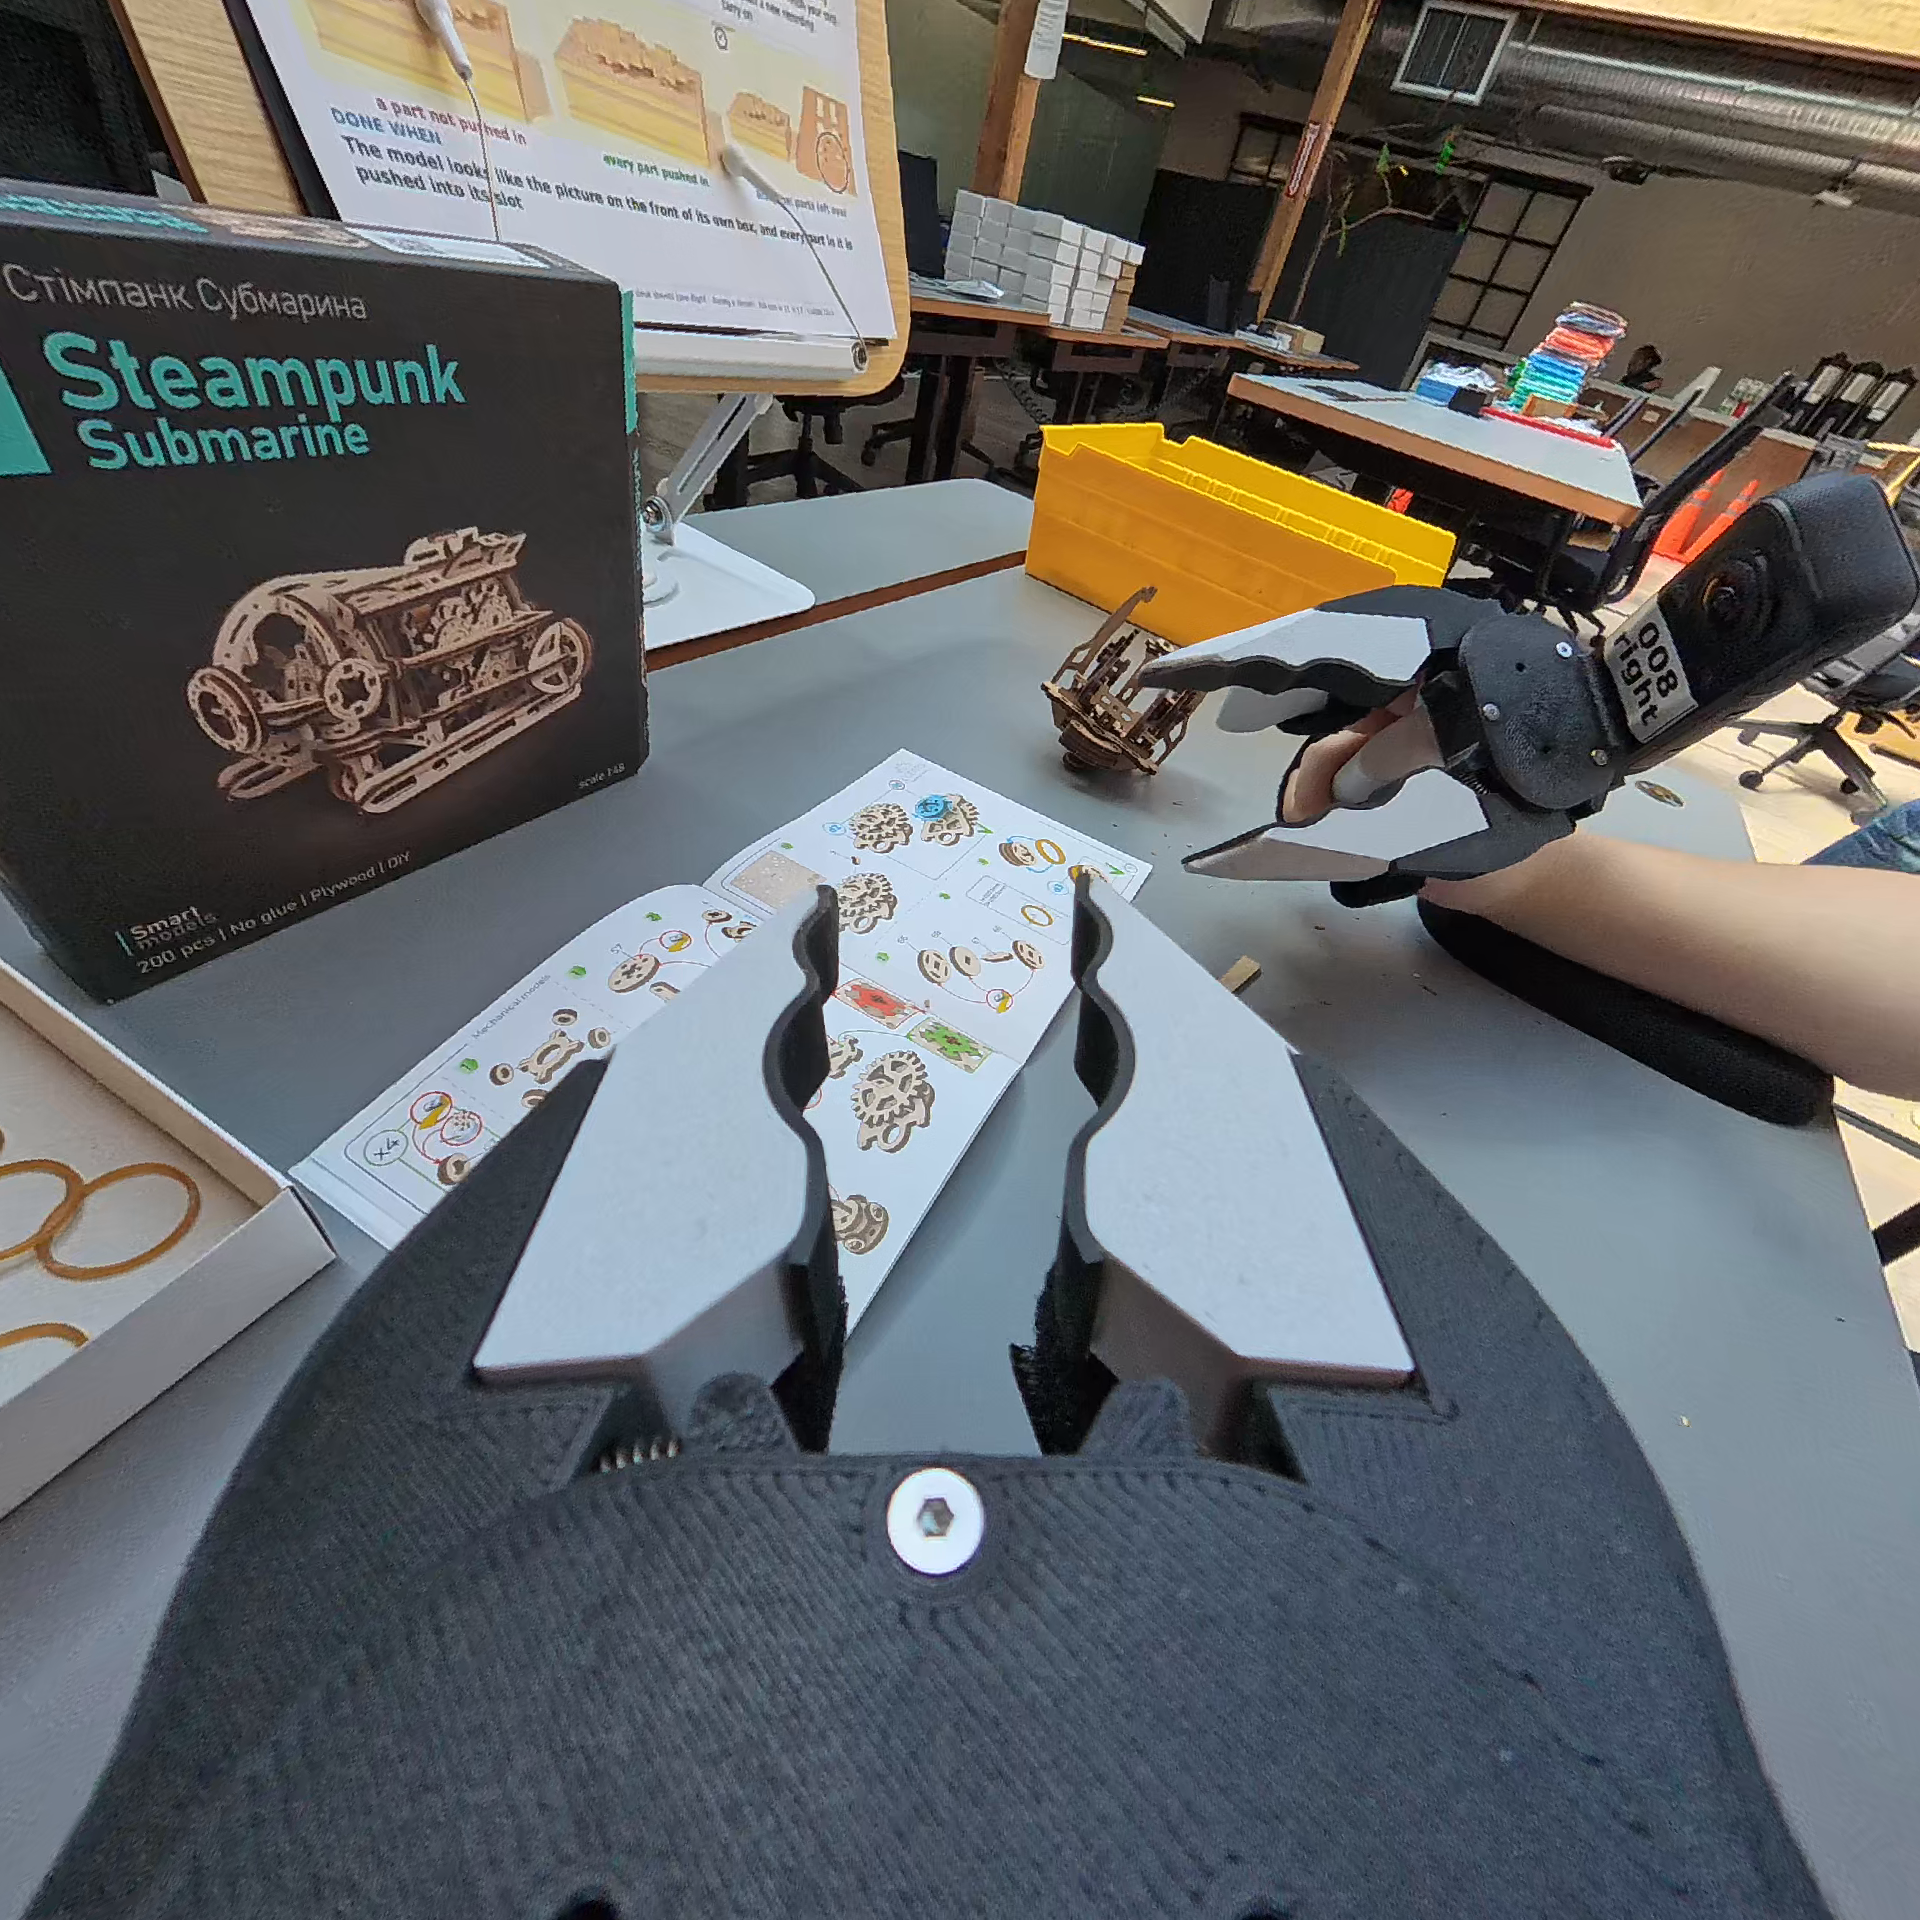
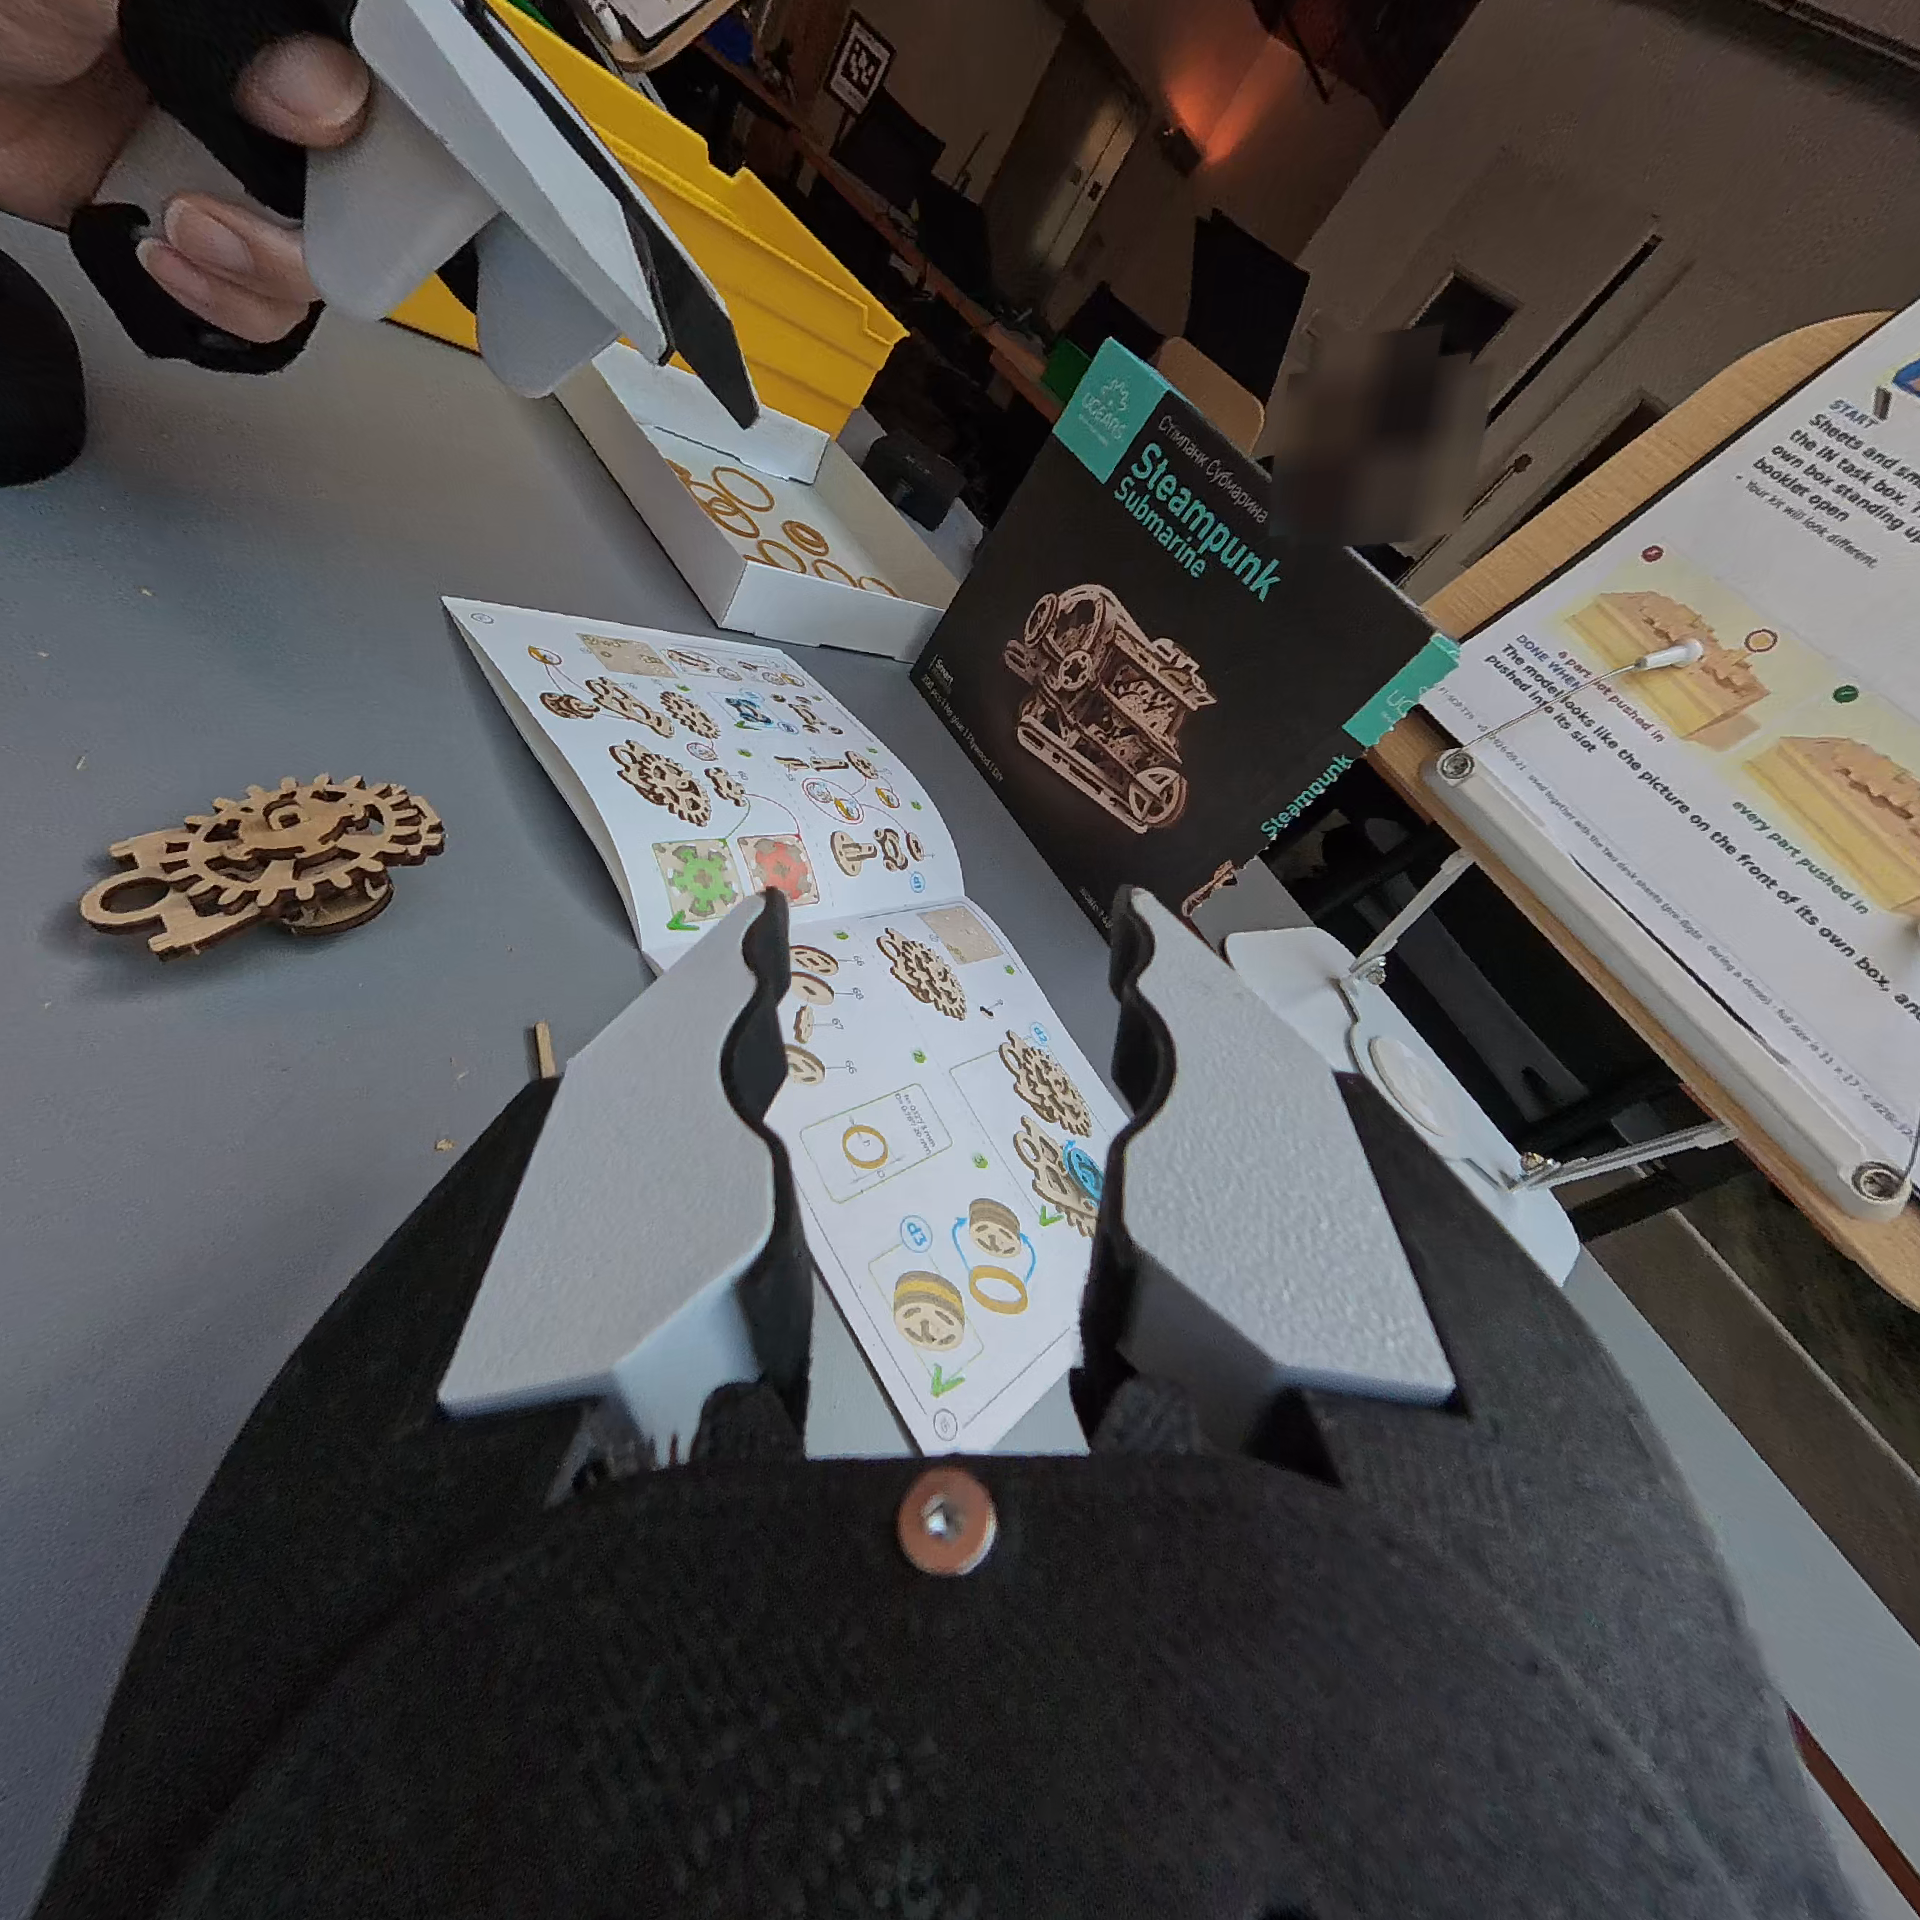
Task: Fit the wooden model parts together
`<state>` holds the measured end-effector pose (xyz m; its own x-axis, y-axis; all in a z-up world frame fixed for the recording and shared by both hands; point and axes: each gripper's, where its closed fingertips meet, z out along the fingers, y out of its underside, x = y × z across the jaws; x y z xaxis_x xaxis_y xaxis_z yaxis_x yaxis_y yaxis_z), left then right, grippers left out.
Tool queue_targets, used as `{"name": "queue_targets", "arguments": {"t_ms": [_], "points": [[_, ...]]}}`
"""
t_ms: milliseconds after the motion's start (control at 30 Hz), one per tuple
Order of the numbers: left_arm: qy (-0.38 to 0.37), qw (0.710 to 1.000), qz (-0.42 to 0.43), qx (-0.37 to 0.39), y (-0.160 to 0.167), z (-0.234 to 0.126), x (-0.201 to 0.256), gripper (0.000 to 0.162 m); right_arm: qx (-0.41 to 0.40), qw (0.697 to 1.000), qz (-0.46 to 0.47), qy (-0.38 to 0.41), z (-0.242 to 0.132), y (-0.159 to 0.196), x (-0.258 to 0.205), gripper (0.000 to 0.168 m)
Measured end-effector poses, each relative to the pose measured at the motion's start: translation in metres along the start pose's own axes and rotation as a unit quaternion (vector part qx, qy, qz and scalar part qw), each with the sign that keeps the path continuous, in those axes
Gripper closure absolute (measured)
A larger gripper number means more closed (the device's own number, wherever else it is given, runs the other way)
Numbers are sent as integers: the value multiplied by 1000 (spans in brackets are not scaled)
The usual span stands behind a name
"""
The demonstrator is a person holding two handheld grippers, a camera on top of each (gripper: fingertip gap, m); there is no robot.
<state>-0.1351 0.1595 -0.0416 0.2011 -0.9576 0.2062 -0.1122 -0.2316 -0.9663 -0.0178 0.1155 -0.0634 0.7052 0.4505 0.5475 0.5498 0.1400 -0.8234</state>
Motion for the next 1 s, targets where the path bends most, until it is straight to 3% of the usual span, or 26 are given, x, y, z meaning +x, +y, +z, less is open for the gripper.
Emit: {"name": "queue_targets", "arguments": {"t_ms": [200,300,433,567,733,1000], "points": [[-8,1000,-15,5,5,0,-12,123,-2,989,-114,-94,22,4,-21,117],[-12,1000,-5,-10,11,0,-16,124,46,992,-60,-105,15,-9,-34,128],[11,1000,13,-19,14,5,-9,128,39,991,-99,-77,-3,-16,-19,130],[24,998,36,-49,27,12,-2,132,16,993,-91,-71,-7,1,-2,137],[41,996,56,-49,29,17,14,136,13,986,7,-167,-2,9,-27,145],[39,998,42,-28,28,16,9,141,21,971,-1,-239,-6,11,-52,145]]}}
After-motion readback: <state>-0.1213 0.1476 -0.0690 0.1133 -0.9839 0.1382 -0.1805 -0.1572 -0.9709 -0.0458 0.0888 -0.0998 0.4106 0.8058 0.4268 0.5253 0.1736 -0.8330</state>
